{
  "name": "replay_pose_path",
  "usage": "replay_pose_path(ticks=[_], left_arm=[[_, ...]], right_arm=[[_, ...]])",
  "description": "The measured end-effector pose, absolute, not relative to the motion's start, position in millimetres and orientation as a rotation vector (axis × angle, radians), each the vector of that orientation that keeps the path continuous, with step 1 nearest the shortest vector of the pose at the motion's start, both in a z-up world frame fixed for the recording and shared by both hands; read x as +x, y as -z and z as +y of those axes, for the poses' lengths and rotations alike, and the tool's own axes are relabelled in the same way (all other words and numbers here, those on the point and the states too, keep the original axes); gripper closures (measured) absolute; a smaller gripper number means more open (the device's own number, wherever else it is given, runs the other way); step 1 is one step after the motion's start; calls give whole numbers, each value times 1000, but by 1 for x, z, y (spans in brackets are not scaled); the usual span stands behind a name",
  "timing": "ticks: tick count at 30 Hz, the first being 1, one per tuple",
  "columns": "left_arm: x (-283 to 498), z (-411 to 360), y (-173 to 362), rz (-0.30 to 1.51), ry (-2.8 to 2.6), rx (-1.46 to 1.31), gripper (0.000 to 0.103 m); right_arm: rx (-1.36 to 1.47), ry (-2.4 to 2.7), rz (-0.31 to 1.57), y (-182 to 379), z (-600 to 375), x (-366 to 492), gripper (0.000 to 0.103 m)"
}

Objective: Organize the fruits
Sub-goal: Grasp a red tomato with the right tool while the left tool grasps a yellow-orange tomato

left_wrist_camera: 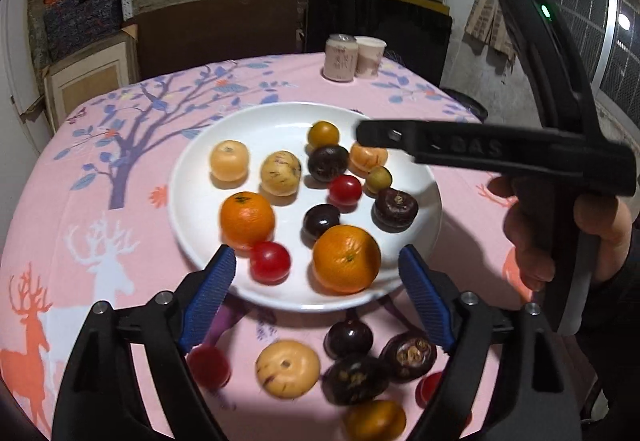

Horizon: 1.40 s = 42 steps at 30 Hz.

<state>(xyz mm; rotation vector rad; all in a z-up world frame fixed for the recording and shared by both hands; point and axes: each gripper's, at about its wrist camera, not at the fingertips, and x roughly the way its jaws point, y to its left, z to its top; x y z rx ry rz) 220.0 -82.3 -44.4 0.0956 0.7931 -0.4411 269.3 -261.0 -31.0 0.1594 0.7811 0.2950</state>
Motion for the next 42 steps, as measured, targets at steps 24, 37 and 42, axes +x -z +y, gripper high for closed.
replay_pose_path(ticks=[24,37,42], left_arm=[[113,-16,81,868,358,101,14],[113,-81,86,853,373,250,19],[120,-94,96,887,360,285,38]], right_arm=[[6,-409,897,100,-197,71,67],[176,-368,833,96,-247,56,75],[226,-385,816,97,-260,55,75]])
